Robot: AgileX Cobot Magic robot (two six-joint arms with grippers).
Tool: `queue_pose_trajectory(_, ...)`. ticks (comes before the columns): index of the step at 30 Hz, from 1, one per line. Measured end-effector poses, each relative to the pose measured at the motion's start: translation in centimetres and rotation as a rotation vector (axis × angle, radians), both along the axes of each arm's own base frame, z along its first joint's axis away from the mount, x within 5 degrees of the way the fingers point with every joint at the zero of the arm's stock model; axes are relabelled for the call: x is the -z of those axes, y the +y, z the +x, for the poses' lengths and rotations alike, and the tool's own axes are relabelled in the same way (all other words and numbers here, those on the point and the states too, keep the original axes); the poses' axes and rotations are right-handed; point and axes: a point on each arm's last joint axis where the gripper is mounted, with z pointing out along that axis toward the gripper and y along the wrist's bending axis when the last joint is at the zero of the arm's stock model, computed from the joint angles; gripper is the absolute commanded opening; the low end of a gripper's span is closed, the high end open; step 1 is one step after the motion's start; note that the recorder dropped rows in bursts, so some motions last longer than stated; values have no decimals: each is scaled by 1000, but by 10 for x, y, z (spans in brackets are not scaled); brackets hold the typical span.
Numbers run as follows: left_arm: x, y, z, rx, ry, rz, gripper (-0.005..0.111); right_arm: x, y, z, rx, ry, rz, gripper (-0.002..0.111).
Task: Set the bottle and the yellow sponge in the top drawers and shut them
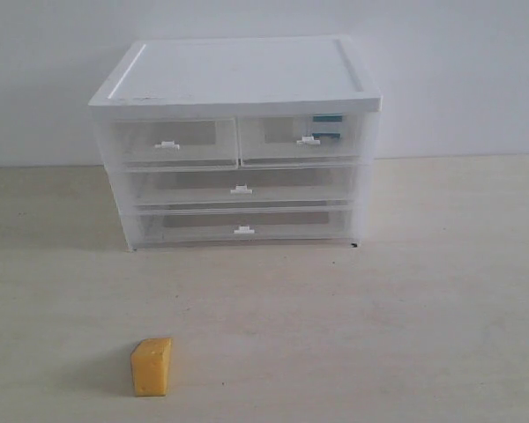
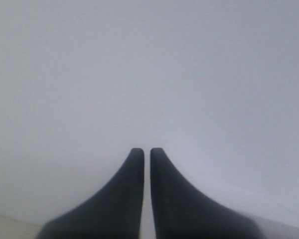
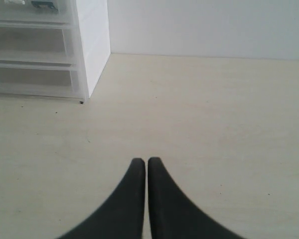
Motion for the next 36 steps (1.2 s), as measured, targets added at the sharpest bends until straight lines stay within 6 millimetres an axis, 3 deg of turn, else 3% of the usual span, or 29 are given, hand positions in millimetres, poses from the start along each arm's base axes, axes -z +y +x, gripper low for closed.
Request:
queue_pose_trajectory(3,-6,0,-2,5,-45,-16,4,0,0,0,0,0,0,0)
queue_pose_trajectory(8,-35,0,5,7,-49,-21,4,0,0,0,1,0,2,0)
queue_pose_trajectory(13,-68,-3,35,10,31,66,4,0,0,0,1,0,2,0)
queue_pose_trajectory(17,-80,-7,68,54,103,98,4,0,0,0,1,0,2,0)
queue_pose_trajectory(20,-75,-12,91,111,136,115,4,0,0,0,1,0,2,0)
queue_pose_trajectory(24,-52,-16,127,173,228,114,4,0,0,0,1,0,2,0)
queue_pose_trajectory(30,-26,-31,153,241,289,171,4,0,0,0,1,0,2,0)
queue_pose_trajectory(36,-3,-69,192,274,376,272,4,0,0,0,1,0,2,0)
